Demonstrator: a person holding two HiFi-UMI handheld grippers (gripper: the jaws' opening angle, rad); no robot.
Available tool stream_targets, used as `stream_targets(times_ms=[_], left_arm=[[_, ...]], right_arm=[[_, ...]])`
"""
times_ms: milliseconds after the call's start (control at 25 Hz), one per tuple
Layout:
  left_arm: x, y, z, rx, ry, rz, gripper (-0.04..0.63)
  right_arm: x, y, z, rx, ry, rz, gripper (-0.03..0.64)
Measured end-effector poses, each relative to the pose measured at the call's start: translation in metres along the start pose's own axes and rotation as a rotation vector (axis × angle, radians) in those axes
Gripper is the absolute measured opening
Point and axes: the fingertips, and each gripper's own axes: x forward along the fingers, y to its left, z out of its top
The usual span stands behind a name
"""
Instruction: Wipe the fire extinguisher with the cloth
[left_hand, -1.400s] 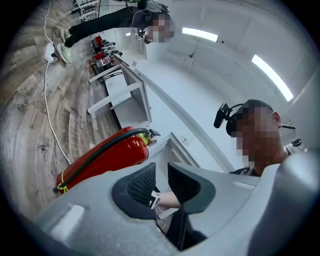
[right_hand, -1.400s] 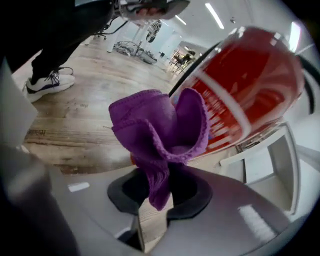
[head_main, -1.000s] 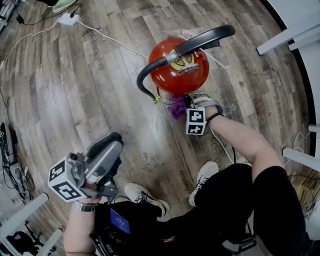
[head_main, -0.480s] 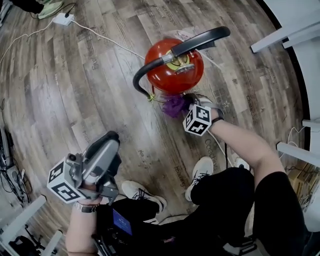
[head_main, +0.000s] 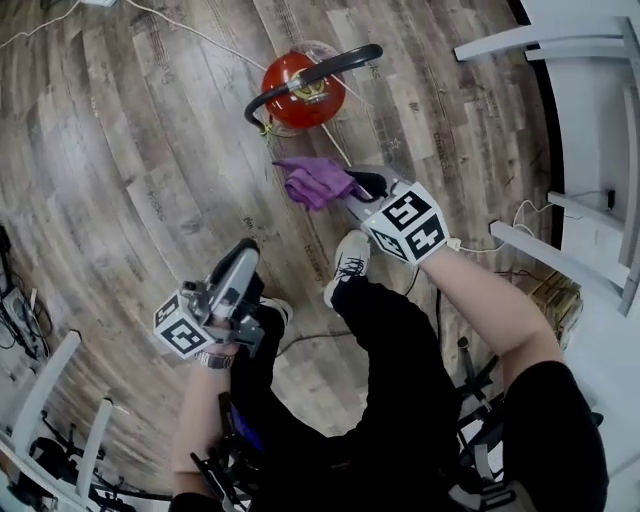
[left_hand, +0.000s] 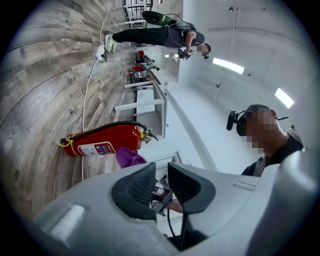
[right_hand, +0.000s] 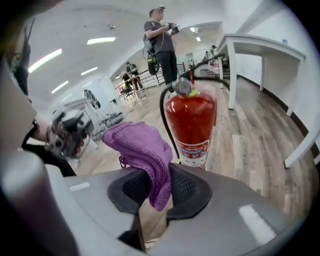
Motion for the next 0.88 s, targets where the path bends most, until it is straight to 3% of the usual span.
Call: stream_targets(times_ms=[200, 400, 560, 720, 880], left_arm=[[-0.014, -0.096, -0.039, -0.036, 0.14, 0.062, 0.069], [-0.027, -0.207, -0.055, -0.039, 0.309, 0.065, 0.069], [-0.028, -0.294, -0.046, 0.094, 0.38, 0.02, 0.071], [-0.029, -0.365, -0.008, 0.198, 0.374, -0.066, 0.078], [-0.043, -0.41, 0.024, 0.228, 0.399, -0.149, 0.079]], right_arm=[[-0.102, 0.066, 0.058, 0.184, -0.052, 0.068, 0.084], [-0.193, 0.14, 0.116, 0.304, -0.113, 0.138, 0.084], [-0.261, 0.193, 0.163, 0.343, -0.169, 0.188, 0.084], [-0.323, 0.235, 0.221, 0.439, -0.325, 0.223, 0.084], [-0.363, 0.275, 0.256, 0.515, -0.465, 0.24, 0.084]])
